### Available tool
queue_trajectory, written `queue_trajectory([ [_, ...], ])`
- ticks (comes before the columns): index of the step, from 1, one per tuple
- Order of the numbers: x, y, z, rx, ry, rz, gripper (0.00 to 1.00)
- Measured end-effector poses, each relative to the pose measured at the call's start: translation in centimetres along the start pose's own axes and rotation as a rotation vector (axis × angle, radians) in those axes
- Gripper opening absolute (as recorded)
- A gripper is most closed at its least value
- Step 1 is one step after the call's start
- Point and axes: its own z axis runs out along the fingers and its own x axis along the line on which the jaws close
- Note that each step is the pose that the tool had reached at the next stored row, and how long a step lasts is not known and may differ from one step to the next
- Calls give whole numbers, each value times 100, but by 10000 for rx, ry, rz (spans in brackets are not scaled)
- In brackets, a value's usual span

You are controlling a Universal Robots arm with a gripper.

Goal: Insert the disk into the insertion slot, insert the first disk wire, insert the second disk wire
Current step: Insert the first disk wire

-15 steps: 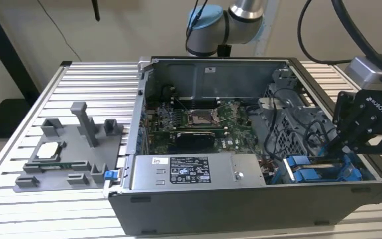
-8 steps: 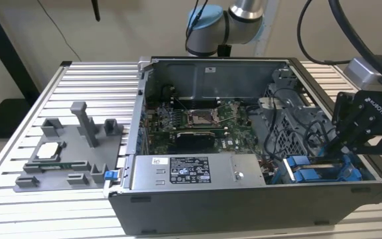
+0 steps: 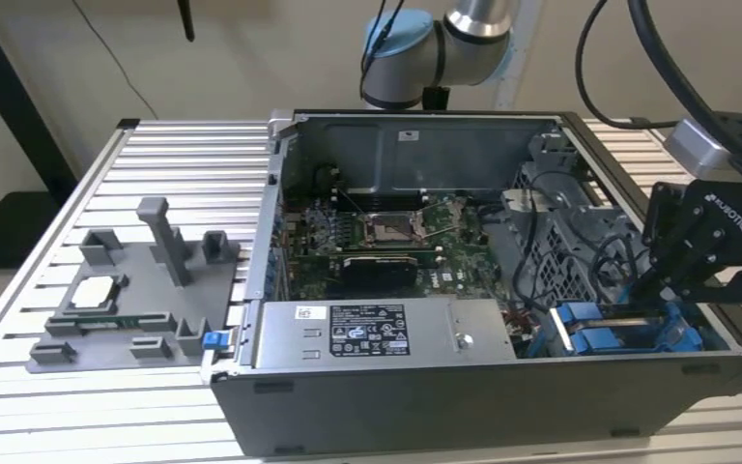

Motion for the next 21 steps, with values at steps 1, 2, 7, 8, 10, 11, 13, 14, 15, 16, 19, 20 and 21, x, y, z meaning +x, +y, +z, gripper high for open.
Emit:
queue_trajectory([
  [1, 0, 0, 3, 0, -4, -1, 0],
  [2, 0, 0, 3, 0, -5, -1, 0],
  [7, 0, 2, -10, -8, -8, 0, 100],
  [8, -1, 8, -46, -13, -12, 0, 100],
  [10, -3, 21, -140, -17, -6, 1, 100],
  [11, -4, 28, -181, -18, -6, 1, 100],
  [13, -5, 42, -271, -18, -7, 0, 100],
  [14, -6, 50, -320, -18, -6, 1, 100],
  [15, -7, 56, -361, -18, -8, 1, 100],
  [16, -8, 63, -407, -18, -5, 1, 100],
  [19, -9, 72, -461, -18, -8, 0, 100],
  [20, -9, 72, -461, -19, -9, 0, 100],
  [21, -10, 65, -462, -19, -9, -3, 100],
])
